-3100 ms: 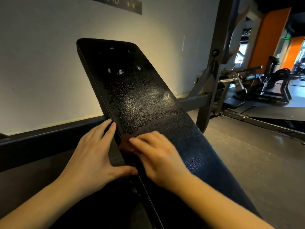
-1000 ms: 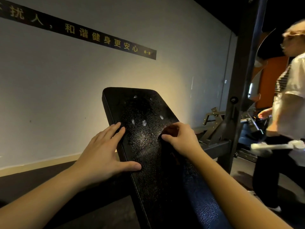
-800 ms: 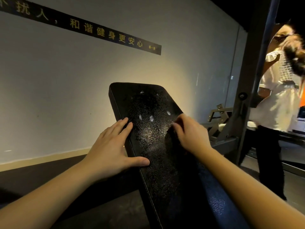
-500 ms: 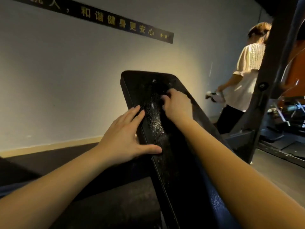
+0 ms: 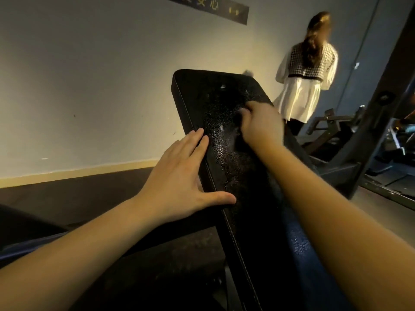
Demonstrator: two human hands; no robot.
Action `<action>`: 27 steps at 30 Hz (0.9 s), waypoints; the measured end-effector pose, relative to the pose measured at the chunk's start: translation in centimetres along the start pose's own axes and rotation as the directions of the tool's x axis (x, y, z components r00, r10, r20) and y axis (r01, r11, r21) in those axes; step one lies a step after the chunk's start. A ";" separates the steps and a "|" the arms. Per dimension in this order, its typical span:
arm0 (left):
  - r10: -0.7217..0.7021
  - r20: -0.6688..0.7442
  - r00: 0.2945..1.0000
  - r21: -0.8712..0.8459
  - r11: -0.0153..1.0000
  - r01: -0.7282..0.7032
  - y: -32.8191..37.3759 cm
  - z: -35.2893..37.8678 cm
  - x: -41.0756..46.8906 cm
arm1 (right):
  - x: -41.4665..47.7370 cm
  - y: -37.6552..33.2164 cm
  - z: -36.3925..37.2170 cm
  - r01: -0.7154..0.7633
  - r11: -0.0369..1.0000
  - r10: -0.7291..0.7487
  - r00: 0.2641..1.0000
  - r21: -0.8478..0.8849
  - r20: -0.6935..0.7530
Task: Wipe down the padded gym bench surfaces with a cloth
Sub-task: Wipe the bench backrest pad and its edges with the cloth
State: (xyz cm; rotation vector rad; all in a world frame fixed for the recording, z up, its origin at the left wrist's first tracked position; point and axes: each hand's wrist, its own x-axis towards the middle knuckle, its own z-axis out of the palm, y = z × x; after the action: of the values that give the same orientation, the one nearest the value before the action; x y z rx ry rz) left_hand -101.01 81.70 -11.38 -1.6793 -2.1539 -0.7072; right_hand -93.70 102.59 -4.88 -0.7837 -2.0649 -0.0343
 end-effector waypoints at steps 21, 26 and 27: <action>-0.174 0.316 0.933 0.315 0.947 0.069 -4.1 -9.6 10.9 | -8.7 0.4 -6.1 0.160 0.968 -0.221 0.906 0.192 0.361; -0.222 0.365 0.904 0.388 0.919 0.069 -3.0 -10.2 11.3 | 1.8 6.9 -3.1 -0.262 0.965 0.254 0.931 -0.003 0.263; -0.229 0.376 0.898 0.405 0.912 0.064 -2.7 -10.4 11.4 | 4.0 5.6 -1.9 -0.332 0.943 0.320 0.915 0.011 0.245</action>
State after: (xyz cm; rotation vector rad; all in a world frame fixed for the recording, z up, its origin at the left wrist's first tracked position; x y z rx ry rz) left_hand -107.13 84.58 2.76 -1.5617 -2.5208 0.0696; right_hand -90.85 108.53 -2.11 -1.1376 -2.1209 0.3141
